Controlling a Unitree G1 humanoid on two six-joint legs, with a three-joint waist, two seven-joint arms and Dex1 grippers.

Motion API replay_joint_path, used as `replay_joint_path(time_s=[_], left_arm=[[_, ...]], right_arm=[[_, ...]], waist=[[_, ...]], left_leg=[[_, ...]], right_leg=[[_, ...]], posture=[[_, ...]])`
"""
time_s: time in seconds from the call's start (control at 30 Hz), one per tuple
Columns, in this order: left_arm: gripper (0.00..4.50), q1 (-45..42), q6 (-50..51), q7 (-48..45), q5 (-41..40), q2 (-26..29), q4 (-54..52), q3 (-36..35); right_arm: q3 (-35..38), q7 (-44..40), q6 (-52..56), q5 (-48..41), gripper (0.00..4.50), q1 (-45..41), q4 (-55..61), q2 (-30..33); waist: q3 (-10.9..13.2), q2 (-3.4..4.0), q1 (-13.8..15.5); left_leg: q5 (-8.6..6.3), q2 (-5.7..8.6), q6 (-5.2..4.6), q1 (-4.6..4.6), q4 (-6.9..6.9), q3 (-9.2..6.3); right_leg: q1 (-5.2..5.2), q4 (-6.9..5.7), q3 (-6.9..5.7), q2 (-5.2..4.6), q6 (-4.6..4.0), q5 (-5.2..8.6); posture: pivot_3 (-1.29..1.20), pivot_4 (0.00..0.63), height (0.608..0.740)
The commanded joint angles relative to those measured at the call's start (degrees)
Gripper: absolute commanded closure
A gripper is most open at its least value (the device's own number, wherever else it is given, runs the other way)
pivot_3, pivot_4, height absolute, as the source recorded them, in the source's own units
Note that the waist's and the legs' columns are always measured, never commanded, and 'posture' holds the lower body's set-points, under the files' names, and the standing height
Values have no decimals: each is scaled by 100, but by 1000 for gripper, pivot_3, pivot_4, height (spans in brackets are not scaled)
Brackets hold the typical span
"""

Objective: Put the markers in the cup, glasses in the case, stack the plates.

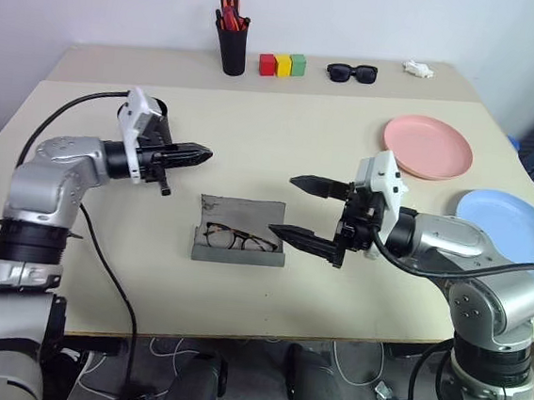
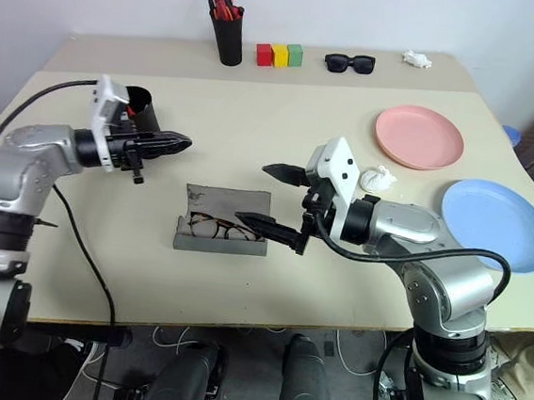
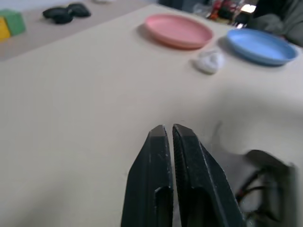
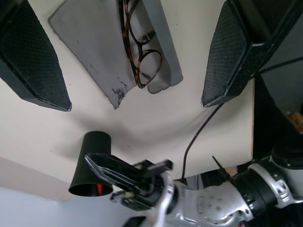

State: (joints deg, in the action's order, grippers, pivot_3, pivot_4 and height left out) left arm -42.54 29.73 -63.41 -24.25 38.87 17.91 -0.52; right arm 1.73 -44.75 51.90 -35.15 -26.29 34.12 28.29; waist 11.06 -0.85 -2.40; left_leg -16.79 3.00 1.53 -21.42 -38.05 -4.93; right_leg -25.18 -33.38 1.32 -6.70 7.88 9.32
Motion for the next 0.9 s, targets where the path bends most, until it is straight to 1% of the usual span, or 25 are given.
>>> replay_joint_path(time_s=[0.03, 0.07, 0.2, 0.27, 0.37, 0.5, 0.57, 0.63, 0.67, 0.73, 0.77, 0.83, 0.9], left_arm=[[4463, -172, -312, -242, 411, -94, 344, 403], [4463, -227, -313, -285, 476, -118, 474, 463], [4463, -506, 375, -732, 409, -192, 1013, 659], [4463, -589, 345, -965, 500, -205, 1253, 764], [4463, -820, 808, -1424, 394, -262, 1638, 816], [4463, -870, 1250, -2310, 457, -87, 1842, 1116], [4463, -839, 1216, -2571, 553, -17, 1875, 1238], [4463, -861, 1186, -2566, 574, -39, 1937, 1200], [4463, -885, 888, -2402, 618, -119, 2037, 1094], [4463, -1062, 6, -1586, 648, -436, 2484, 631], [4463, -1162, -161, -1438, 569, -531, 2607, 425], [4463, -1264, -211, -1424, 432, -612, 2660, 195], [4463, -1279, -67, -1465, 440, -615, 2644, 160]], right_arm=[[-53, 217, -149, -108, 0, -84, 179, -50], [-81, 253, -164, -103, 0, -85, 176, -45], [-178, 313, -255, -65, 0, -12, 189, 42], [-205, 351, -269, -87, 0, -7, 204, 50], [-239, 418, -276, -75, 0, -6, 210, 77], [-279, 478, -298, -68, 0, 0, 223, 132], [-278, 508, -293, -92, 0, -4, 234, 149], [-279, 538, -292, -108, 0, -10, 241, 167], [-281, 558, -291, -112, 0, -15, 240, 174], [-292, 582, -293, -119, 0, -11, 257, 184], [-303, 595, -293, -121, 0, -11, 256, 180], [-335, 608, -304, -107, 0, -12, 239, 184], [-362, 614, -316, -89, 0, -10, 225, 203]], waist=[[0, 0, 8], [0, 0, 7], [1, -2, 15], [1, -2, 17], [1, -2, 20], [1, -2, 7], [1, -2, 0], [1, -2, 8], [1, -2, 13], [1, -2, 50], [3, -6, 94], [6, -12, 152], [6, -12, 158]], left_leg=[[0, 0, 0, -1, 0, -1], [0, 1, 0, -3, 0, 0], [-1, 2, -2, -11, 0, -1], [-1, 2, -2, -9, 0, -2], [-1, 2, -2, -9, -1, -2], [-1, 3, -3, -9, -2, -2], [-1, 2, -3, -9, -2, -2], [-1, 2, -3, -9, -2, -2], [-1, 2, -3, -9, -2, -2], [-1, 2, -3, -9, -3, -2], [-1, 3, -3, -9, -5, -5], [-1, 2, -3, -12, -11, -5], [-1, 3, -2, -12, -12, -3]], right_leg=[[0, 0, 0, 0, 0, 0], [-1, 1, 0, -1, 0, 0], [-6, 7, 0, -2, 0, -1], [-4, 5, -1, -2, 1, -1], [-3, 5, 0, -2, 1, -1], [-4, 1, -1, -2, 1, 0], [-5, 0, -1, -1, 1, 0], [-5, -1, -1, -1, 1, 0], [-5, 0, -1, -1, 0, 0], [-4, 1, 0, -2, 1, 0], [-3, 1, -1, -3, 1, 0], [-4, 1, -2, -3, 1, -1], [-4, 2, -1, -3, 1, -1]], posture=[[0, 150, 740], [0, 150, 740], [0, 150, 740], [0, 150, 740], [0, 150, 740], [0, 150, 740], [0, 150, 740], [0, 150, 740], [0, 150, 740], [0, 150, 740], [0, 150, 740], [0, 150, 740], [0, 150, 740]])
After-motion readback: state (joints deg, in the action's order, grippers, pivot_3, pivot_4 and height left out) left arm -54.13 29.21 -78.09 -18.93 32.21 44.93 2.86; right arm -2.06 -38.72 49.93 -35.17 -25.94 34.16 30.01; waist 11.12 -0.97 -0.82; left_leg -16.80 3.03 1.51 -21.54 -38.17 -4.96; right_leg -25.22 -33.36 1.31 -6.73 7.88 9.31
